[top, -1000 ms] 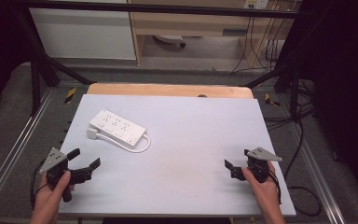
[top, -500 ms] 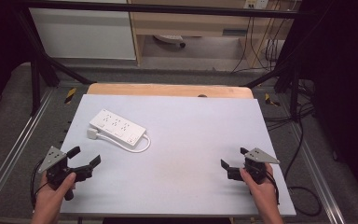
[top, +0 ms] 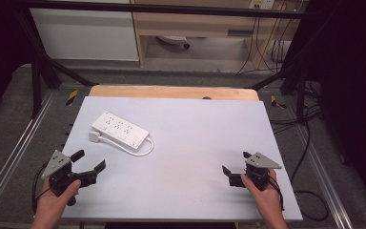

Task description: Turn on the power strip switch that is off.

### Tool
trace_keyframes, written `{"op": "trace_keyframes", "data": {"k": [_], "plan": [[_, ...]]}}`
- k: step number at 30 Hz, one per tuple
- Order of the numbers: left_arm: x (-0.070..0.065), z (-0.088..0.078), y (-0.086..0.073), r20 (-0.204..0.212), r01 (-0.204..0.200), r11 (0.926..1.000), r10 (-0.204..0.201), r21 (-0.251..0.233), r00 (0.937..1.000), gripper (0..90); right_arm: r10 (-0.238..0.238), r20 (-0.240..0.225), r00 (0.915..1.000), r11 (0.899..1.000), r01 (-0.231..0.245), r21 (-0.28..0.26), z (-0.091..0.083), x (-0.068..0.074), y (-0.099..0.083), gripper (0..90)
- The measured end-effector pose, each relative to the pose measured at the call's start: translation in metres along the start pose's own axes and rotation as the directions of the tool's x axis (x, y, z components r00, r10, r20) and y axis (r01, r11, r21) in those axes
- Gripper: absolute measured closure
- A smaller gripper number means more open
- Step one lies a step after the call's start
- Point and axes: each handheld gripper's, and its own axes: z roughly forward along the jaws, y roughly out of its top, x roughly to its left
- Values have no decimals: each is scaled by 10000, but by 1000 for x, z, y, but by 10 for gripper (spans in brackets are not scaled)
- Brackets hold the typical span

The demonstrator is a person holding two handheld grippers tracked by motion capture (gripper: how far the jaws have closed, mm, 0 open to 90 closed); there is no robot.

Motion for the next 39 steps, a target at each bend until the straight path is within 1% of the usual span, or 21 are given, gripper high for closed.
{"op": "trace_keyframes", "data": {"k": [2, 8, 11, 12, 16, 17, 19, 22, 28, 30, 33, 38, 39], "plan": [[1, -1, 2, -45, 49, 10000, -49, -62, 10000, 73, 80, 95, 9999, 10000, -80, 58, 1, -2, -1, 37], [5, 0, 5, -100, 11, 10000, -11, -22, 9999, 73, 173, 116, 9998, 9998, -174, 52, -1, -2, -1, 34], [8, 2, 7, -122, 162, 9999, -162, -3, 9998, 75, 117, 91, 9999, 9999, -118, 77, 0, -2, -1, 33], [8, 2, 7, -122, 162, 9999, -162, -3, 9998, 75, 53, 96, 9999, 10000, -54, 78, 0, -1, -1, 33], [9, 5, 13, -130, 181, 9998, -180, 70, 9998, 76, 58, 44, 10000, 10000, -58, 69, 1, 0, 0, 33], [8, 6, 14, -68, 133, 9998, -132, 144, 9999, 76, 54, 44, 10000, 10000, -54, 72, 0, 0, 0, 33], [8, 8, 17, -82, -5, 9997, 7, 236, 10000, 76, 23, 50, 10000, 10000, -23, 56, 0, 0, 0, 33], [9, 12, 21, -68, -154, 9993, 157, 343, 9999, 76, 149, 46, 9999, 9999, -149, 7, -1, 0, 0, 33], [9, 19, 28, 0, -148, 9991, 148, 391, 9999, 75, 203, 37, 9998, 9998, -203, 0, 1, -2, 0, 34], [12, 22, 32, -25, -32, 9992, 33, 406, 10000, 76, 214, -19, 9998, 9998, -214, -56, 1, -2, 1, 34], [16, 27, 36, -89, 3, 9991, 1, 428, 10000, 75, 168, -63, 9998, 9999, -168, -19, 2, -2, 1, 33], [18, 30, 41, -144, -15, 9992, 21, 408, 9999, 71, 141, -148, 9998, 9999, -142, -45, 3, -1, 1, 32], [18, 32, 43, -141, -109, 9993, 114, 361, 9998, 62, 135, -185, 9997, 9999, -136, -43, 3, -1, 1, 32]]}}
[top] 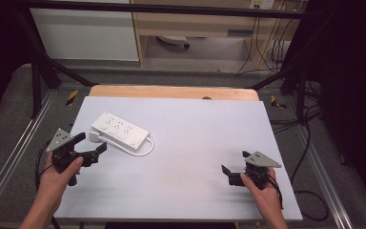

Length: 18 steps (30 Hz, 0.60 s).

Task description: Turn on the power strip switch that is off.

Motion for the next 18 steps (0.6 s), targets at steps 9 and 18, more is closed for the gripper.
{"op": "trace_keyframes", "data": {"k": [9, 18], "plan": [[3, 2, 4, -24, -58, 9994, 57, -350, 10000, 51, 79, -48, 10000, 10000, -79, -7, -3, 3, -2, 30], [5, 11, 11, -31, -53, 9994, 52, -328, 10000, 53, 124, 78, 9999, 9999, -124, -29, -3, 2, 0, 34]]}}
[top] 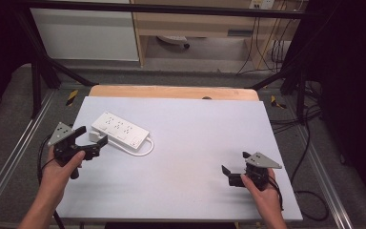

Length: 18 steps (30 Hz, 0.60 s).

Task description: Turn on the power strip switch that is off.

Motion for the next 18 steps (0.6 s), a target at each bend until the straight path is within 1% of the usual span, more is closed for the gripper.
{"op": "trace_keyframes", "data": {"k": [5, 9, 11, 15, 18], "plan": [[1, 5, 3, 10, -60, 10000, 60, 30, 10000, 52, -46, -34, 10000, 10000, 46, 55, 0, 0, -1, 33], [4, 10, 5, -91, -40, 9999, 41, 115, 10000, 52, 45, -64, 10000, 10000, -45, 9, -1, 0, -1, 33], [5, 12, 6, -112, -40, 9999, 42, 162, 9999, 52, 2, -80, 10000, 10000, -2, 41, 0, 0, -1, 32], [7, 16, 9, -189, -83, 9998, 87, 200, 9998, 53, 331, -115, 9994, 9994, -332, -93, 2, 0, 1, 33], [8, 20, 10, -220, -31, 9998, 35, 175, 9998, 53, 442, -168, 9989, 9989, -444, -145, 2, 0, 2, 34]]}}
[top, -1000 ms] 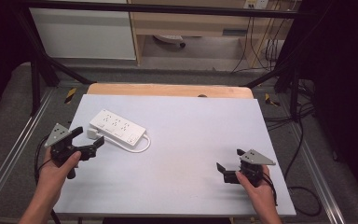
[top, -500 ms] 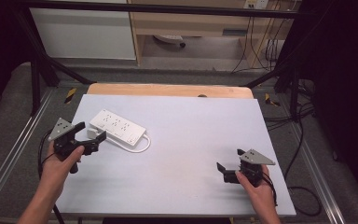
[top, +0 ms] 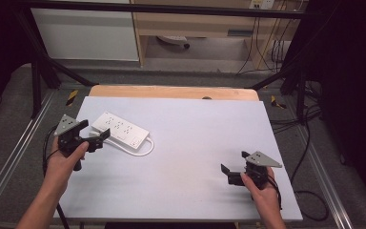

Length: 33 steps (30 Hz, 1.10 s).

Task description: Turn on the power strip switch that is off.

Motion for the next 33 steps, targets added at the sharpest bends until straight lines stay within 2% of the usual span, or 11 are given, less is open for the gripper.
{"op": "trace_keyframes", "data": {"k": [4, 5, 7, 11, 18, 33], "plan": [[2, 4, 3, 8, 10, 10000, -10, 64, 10000, 53, -136, 32, 9999, 9999, 135, 81, 0, 0, -1, 33], [3, 5, 5, 71, 211, 9998, -211, 40, 9998, 55, -138, 42, 9999, 9999, 138, 88, 0, 0, -1, 33], [3, 5, 6, 134, 269, 9996, -269, 9, 9995, 56, -129, 52, 9999, 9999, 129, 96, -1, 0, -1, 33], [3, 8, 9, 127, 118, 9999, -118, 68, 9998, 54, -95, 103, 9999, 9999, 94, 71, -3, -1, -1, 36], [6, 16, 13, -31, -33, 10000, 33, 85, 10000, 54, -58, 149, 9999, 10000, 57, 62, -6, -2, -2, 36], [18, 22, 16, -471, 84, 9997, -94, -210, 9988, 60, -135, 146, 9998, 9998, 133, 157, -5, -3, -2, 33]]}}
